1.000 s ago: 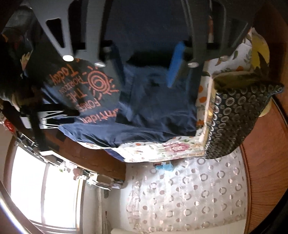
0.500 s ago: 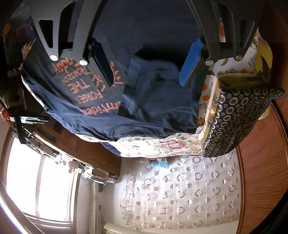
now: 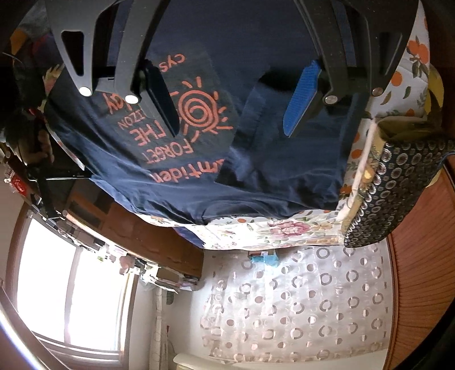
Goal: Fold small clothes
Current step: 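Grasp the opposite side edge with the right tool and fold it inward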
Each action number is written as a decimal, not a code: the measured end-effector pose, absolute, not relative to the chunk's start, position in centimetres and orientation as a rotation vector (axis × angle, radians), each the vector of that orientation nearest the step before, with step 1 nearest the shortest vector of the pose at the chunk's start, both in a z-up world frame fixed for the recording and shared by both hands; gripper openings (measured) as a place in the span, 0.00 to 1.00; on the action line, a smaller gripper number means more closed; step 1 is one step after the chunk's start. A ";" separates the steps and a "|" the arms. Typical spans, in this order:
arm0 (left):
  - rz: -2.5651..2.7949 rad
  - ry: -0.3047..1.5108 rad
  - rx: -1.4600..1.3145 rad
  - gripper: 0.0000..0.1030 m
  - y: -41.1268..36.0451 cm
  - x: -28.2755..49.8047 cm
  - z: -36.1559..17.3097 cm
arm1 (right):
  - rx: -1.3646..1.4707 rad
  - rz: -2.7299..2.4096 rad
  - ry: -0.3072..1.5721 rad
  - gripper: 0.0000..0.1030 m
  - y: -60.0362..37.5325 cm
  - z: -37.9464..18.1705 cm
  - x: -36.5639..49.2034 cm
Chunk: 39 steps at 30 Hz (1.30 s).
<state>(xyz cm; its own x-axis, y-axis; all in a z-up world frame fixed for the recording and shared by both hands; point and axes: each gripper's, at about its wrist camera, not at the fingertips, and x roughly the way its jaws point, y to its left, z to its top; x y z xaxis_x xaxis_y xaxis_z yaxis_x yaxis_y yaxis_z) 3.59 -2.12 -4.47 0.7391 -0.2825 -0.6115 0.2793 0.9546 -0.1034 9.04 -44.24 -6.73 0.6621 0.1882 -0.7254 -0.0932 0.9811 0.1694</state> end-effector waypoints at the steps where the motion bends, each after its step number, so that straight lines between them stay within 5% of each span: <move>1: -0.309 0.674 -0.003 0.74 -2.3 3.6 -4.6 | 0.132 0.168 0.833 0.43 -44.4 -6.8 9.1; 13: -0.307 0.692 0.026 0.74 -3.4 3.4 -5.3 | 0.010 0.148 0.823 0.07 -43.2 -6.1 8.3; 24: -0.309 0.723 0.048 0.74 -4.2 4.2 -6.6 | -0.092 0.204 0.597 0.05 -37.5 -1.5 5.4; 39: -0.321 0.807 0.118 0.74 -5.6 6.3 -8.2 | -0.150 0.365 0.732 0.06 -31.6 -6.0 5.7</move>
